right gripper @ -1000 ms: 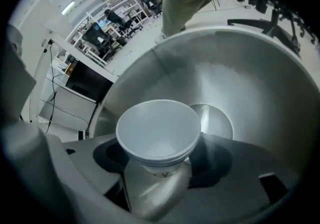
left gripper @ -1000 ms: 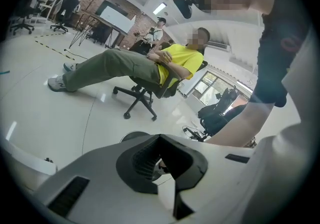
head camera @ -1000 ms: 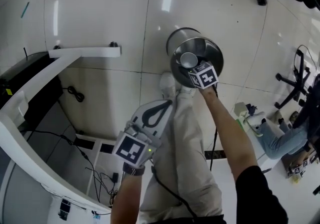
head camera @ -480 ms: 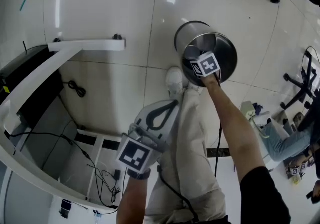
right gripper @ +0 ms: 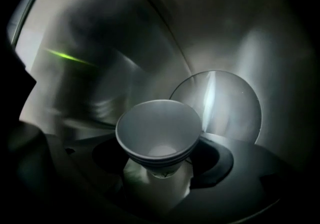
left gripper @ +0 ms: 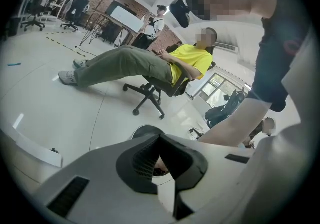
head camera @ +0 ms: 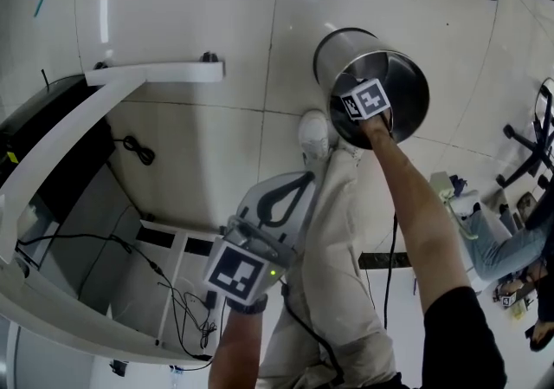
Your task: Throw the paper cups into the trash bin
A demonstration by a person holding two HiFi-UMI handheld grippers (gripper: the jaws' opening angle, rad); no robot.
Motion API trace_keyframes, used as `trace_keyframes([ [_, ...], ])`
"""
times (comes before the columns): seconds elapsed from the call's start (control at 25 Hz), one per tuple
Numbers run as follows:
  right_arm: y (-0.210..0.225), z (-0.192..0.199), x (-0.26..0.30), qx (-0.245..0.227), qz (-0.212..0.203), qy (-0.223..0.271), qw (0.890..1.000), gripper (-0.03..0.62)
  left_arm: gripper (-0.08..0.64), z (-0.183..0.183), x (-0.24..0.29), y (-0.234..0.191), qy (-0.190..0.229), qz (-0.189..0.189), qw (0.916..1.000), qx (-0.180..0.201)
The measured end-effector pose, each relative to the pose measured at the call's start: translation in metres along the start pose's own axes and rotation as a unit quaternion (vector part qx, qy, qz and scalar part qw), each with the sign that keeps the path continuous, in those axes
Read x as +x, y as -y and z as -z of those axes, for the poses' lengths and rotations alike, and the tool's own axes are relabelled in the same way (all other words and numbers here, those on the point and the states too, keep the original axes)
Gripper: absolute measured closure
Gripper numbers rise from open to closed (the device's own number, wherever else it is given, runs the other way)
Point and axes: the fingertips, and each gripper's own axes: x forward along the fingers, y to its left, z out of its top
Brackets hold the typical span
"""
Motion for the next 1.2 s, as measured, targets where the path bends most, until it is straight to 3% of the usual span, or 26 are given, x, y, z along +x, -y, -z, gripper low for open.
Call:
trace_keyframes([
  [0.24,0.005,0.002,0.008,0.007,0.007,-0.008,1.0,0.233,0.555,0.002,-0.001,-0.005,-0.002,-0.003,1.0,-0.001],
  [0.44,-0.004,-0.008,-0.004,0.014,-0.008,0.025,1.0,0.233,0.555,-0.007,-0.004,0.001,0.006,-0.003,0.9999,0.011],
  [0.72,-0.009,-0.011,-0.004,0.022,-0.03,0.027,0.999,0.231,0.555,-0.018,-0.008,0.008,0.024,-0.002,0.9994,0.025],
  [0.92,0.008,-0.002,0.014,0.032,0.001,0.01,0.999,0.229,0.555,-0.022,-0.015,0.002,0.024,-0.018,0.9994,0.015],
  [1.04,0.02,0.001,0.011,0.048,0.03,-0.002,0.998,0.154,0.555,-0.031,-0.021,0.0,0.027,-0.028,0.9991,0.019],
  [1.2,0.014,-0.002,-0.008,0.033,0.033,0.006,0.999,0.153,0.555,-0.038,-0.027,0.002,0.028,-0.035,0.9988,0.022],
])
